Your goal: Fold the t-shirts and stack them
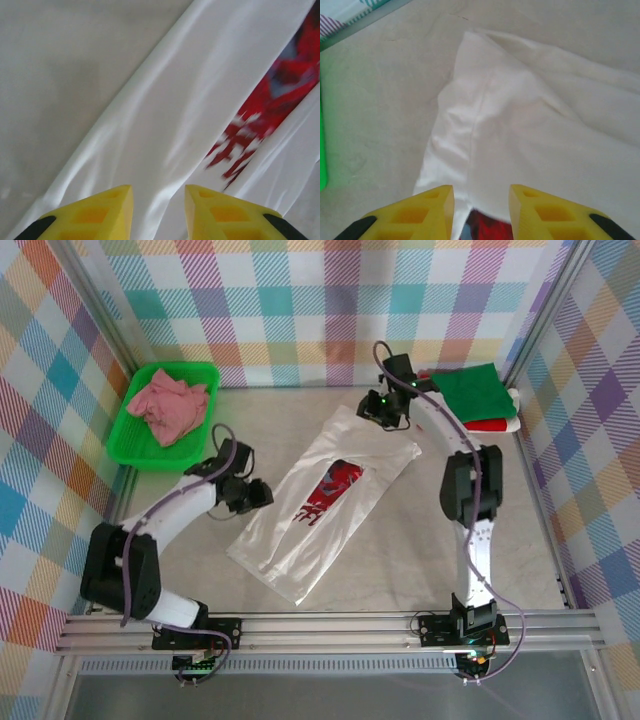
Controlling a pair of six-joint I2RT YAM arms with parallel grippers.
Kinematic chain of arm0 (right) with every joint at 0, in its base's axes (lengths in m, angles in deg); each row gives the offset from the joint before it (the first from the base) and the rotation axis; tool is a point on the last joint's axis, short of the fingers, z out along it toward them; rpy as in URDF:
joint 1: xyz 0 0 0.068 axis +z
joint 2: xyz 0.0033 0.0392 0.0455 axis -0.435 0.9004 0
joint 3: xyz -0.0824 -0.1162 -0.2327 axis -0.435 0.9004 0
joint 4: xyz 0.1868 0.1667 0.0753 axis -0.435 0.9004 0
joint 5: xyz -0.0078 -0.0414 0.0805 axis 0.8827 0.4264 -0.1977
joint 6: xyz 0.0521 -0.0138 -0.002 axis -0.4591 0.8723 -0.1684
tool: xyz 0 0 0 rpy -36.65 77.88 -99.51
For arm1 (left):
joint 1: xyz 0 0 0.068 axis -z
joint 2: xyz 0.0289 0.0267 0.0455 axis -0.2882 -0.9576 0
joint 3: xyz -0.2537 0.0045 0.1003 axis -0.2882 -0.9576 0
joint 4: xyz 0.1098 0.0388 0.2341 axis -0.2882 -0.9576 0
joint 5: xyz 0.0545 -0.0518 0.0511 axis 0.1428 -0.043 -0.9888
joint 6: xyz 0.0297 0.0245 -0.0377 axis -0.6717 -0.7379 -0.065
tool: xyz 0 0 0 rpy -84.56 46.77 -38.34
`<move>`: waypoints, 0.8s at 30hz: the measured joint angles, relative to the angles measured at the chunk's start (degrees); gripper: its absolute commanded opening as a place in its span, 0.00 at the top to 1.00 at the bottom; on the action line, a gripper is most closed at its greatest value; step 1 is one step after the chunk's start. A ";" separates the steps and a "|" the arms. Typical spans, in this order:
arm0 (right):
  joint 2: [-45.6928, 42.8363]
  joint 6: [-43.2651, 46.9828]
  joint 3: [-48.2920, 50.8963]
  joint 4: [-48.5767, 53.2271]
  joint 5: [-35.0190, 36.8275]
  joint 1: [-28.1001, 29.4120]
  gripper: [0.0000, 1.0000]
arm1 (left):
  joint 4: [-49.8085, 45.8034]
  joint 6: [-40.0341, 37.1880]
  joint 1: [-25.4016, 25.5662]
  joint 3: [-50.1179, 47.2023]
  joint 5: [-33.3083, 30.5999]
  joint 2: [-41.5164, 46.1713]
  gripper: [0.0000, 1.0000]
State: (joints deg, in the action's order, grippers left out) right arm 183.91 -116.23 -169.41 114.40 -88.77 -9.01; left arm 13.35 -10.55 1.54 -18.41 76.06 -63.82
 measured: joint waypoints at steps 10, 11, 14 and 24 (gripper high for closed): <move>-2.14 -3.41 16.13 -2.54 2.14 -2.36 0.76 | 4.55 -5.42 -0.66 10.38 0.55 -19.78 0.70; -1.27 -3.54 16.15 -2.73 2.14 -2.36 0.76 | 4.59 -5.55 -0.83 10.16 0.55 -20.46 0.70; 1.25 -3.85 16.17 -3.54 2.01 -2.34 0.77 | 5.81 -5.60 -1.22 7.76 0.52 -20.33 0.70; 17.57 -3.08 -4.55 -5.73 -5.60 -2.29 0.77 | 8.92 -2.14 0.04 -6.47 3.43 -9.01 0.67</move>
State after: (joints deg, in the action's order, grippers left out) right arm 201.48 -119.32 -173.96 108.68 -94.37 -11.30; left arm 22.27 -12.70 1.58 -24.88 79.50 -72.82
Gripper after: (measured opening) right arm 0.223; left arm 0.323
